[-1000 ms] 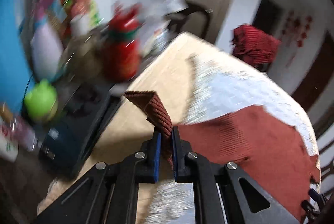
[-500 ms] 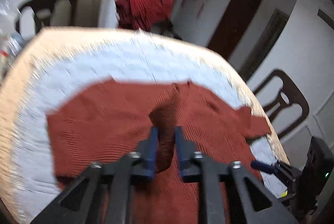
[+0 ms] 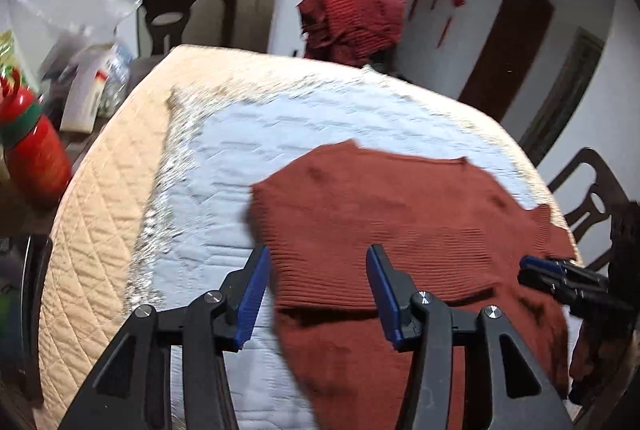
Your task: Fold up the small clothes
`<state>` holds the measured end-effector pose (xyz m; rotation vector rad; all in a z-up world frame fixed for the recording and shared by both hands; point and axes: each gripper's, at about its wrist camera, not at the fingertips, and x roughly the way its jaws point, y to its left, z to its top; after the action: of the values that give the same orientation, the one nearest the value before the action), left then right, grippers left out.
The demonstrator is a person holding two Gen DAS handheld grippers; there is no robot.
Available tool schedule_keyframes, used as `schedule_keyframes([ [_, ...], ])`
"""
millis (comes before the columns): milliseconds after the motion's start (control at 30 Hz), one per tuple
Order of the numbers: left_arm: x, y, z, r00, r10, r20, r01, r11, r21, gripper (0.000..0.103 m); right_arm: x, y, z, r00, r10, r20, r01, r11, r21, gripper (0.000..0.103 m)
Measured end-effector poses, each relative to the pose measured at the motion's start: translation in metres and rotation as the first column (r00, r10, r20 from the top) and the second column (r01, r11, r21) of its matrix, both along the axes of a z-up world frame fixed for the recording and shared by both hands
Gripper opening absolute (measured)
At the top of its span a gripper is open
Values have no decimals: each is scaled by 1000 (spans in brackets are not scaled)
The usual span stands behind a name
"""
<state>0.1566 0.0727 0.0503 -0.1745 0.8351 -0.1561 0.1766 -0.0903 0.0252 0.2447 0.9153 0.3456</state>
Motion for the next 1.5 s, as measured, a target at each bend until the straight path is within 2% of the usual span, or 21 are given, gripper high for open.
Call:
schedule_keyframes([
  [133,12,3,-22,999,14,-41,-14,1000,12,52,34,11,-24,996,9,-92,-9,1000,-9,44],
  [233,22,-1,-38,997,10,-74,-9,1000,13,49,44,22,-27,995,25,-92,-29,999,-42,40],
  [267,24,-1,-41,997,6,-78,-5,1000,13,41,46,25,-27,996,30,-89,-34,998,-53,31],
  [300,25,-2,-43,997,-2,-83,2,1000,8,37,48,26,-26,996,33,-87,-39,997,-62,13],
  [333,25,-3,-43,997,-7,-81,7,1000,0,35,52,26,-27,995,34,-91,-40,997,-67,7],
  [400,23,-6,-39,998,-12,-61,12,1000,8,24,54,24,-24,995,38,-94,-44,998,-55,7],
  [467,21,-6,-35,999,-9,-33,9,1000,14,22,55,22,-13,998,41,-55,-44,998,-51,3],
  [600,21,-2,-33,1000,12,-25,-11,1000,20,22,64,16,-2,1000,19,3,-18,999,-37,3],
  [767,19,1,-37,999,20,-37,-19,999,36,20,78,12,-22,998,14,-55,-16,1000,-25,4],
  [867,13,3,-27,1000,30,-4,-30,998,58,20,72,5,-19,999,-6,-54,6,1000,-10,6],
  [967,7,-2,-12,999,14,45,-18,997,71,20,57,-2,-5,999,-34,0,34,999,-38,6],
  [1033,7,-8,-12,999,-5,33,3,998,60,20,45,0,1,1000,-6,20,6,1000,-16,6],
  [1100,8,-17,-22,999,-36,-3,36,998,57,20,39,11,-6,999,36,0,-36,998,-51,6],
  [1167,10,-26,-37,998,-48,-45,51,995,87,21,39,20,-22,996,70,-49,-74,993,-91,6],
  [1233,6,-30,-38,999,-45,-26,48,992,119,21,39,13,-30,997,62,-55,-66,996,-67,5],
  [1300,2,-29,-32,999,-35,-36,39,993,110,24,38,6,-24,998,32,-59,-35,997,-67,6],
  [1400,-10,-31,-21,999,-33,-22,36,992,124,28,24,2,-11,999,28,-15,-30,994,-102,6],
  [1500,-24,-38,-15,999,-40,-11,41,991,129,35,10,-1,-3,999,26,19,-24,996,-91,17],
])
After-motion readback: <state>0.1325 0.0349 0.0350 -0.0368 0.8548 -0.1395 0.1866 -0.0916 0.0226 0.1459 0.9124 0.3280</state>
